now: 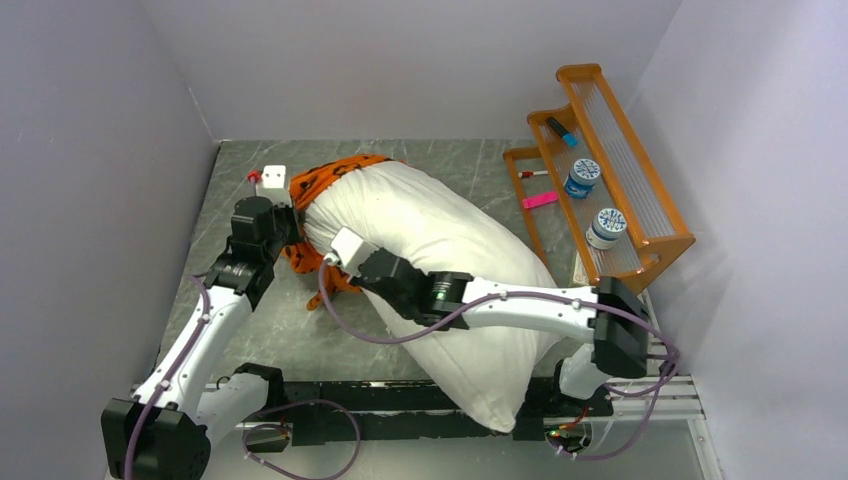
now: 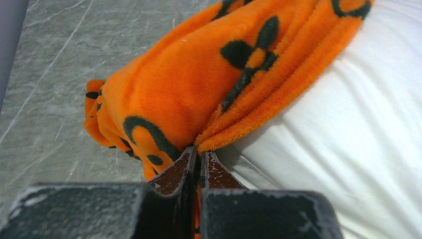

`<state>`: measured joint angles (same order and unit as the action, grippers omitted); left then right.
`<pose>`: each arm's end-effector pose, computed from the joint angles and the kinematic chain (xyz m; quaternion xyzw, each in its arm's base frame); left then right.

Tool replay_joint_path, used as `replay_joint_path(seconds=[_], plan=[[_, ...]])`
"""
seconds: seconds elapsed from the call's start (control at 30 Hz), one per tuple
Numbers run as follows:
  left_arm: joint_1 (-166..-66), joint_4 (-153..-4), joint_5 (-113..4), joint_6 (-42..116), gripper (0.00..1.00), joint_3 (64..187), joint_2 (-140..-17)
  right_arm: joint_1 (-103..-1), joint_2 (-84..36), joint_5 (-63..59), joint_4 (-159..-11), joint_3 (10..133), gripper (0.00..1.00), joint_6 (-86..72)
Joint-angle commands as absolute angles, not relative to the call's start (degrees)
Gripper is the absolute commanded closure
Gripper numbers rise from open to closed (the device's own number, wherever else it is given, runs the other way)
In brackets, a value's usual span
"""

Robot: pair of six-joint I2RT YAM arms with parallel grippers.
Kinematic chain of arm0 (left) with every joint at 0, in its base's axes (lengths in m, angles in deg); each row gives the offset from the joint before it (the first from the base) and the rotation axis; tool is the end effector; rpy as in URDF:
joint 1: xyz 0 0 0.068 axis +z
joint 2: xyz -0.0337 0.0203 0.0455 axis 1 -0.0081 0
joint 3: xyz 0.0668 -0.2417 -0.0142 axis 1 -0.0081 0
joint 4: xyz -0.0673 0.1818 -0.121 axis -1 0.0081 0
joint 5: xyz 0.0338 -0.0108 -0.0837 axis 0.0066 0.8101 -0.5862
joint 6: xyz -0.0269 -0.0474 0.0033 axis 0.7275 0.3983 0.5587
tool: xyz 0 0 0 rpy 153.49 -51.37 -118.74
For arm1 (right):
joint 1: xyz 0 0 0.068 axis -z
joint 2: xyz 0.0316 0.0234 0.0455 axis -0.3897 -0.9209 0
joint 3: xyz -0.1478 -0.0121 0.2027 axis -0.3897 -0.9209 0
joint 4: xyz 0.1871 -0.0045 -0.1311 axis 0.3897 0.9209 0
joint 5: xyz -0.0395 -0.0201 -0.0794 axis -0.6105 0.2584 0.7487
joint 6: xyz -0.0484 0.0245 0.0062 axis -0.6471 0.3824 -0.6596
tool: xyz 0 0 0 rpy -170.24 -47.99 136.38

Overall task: Remove the pillowcase from the pillow
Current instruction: Remove the pillow from the pillowcase.

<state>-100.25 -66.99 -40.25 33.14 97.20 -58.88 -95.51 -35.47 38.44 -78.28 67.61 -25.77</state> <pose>0.2010 -0.0340 0.2913 -0.0093 0.8214 -0.0476 0.5683 0.1207 0.3187 0.2871 -0.4466 0.7060 0.0405 0.5481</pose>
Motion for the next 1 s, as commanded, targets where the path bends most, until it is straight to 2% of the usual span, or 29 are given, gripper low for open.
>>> replay_joint_path(seconds=[0.0, 0.57, 0.8, 0.97], plan=[[-98.45, -64.42, -32.90, 36.88, 0.95, 98.87, -58.47, -92.73, -27.02, 42.53, -70.83, 63.21, 1.00, -24.03], [-89.62, -68.85, -34.74, 43.60, 0.94, 96.91, -64.43, -91.60, -14.14, 36.01, -74.31, 50.54, 1.00, -24.70], [-89.62, -68.25, -41.26, 44.46, 0.76, 94.62, -62.91, -91.61, -12.62, 31.67, -76.89, 47.51, 1.00, -24.30], [-89.62, -64.81, -45.47, 43.72, 0.51, 95.17, -61.74, -90.68, -11.96, 30.58, -78.92, 48.28, 1.00, -23.32]])
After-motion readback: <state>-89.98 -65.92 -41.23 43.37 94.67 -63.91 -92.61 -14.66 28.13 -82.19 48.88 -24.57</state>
